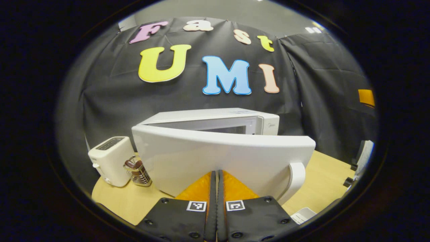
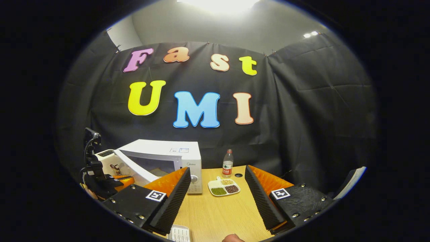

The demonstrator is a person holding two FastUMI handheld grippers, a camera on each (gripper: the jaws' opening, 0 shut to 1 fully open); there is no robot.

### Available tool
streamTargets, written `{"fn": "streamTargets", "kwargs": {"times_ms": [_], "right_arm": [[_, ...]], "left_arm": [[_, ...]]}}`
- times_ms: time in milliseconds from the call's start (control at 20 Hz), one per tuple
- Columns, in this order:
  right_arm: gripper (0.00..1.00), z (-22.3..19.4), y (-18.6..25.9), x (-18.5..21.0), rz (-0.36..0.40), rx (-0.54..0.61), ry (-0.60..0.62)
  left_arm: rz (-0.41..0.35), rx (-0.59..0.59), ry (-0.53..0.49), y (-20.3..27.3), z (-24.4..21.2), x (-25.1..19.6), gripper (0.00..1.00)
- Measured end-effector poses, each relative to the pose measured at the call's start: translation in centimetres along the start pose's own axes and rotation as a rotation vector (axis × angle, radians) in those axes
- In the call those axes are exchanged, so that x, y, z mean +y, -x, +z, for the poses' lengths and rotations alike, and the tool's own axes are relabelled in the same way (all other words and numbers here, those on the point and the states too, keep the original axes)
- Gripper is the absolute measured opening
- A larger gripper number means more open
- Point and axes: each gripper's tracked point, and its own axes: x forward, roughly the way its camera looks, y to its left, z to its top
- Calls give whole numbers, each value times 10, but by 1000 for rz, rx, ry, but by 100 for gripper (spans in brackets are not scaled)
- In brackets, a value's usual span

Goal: Open the microwave oven with the left hand, put the food in, and close the microwave oven.

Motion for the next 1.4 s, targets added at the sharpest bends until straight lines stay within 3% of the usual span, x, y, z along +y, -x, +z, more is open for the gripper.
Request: {"fn": "streamTargets", "kwargs": {"times_ms": [800,1400], "right_arm": [[98,-5,-20,-7,-82,16,2],[98,-8,-25,-5,-68,18,24]], "left_arm": [[-13,-5,1,-80,14,6,10],[118,-24,14,-104,26,21,7]]}}
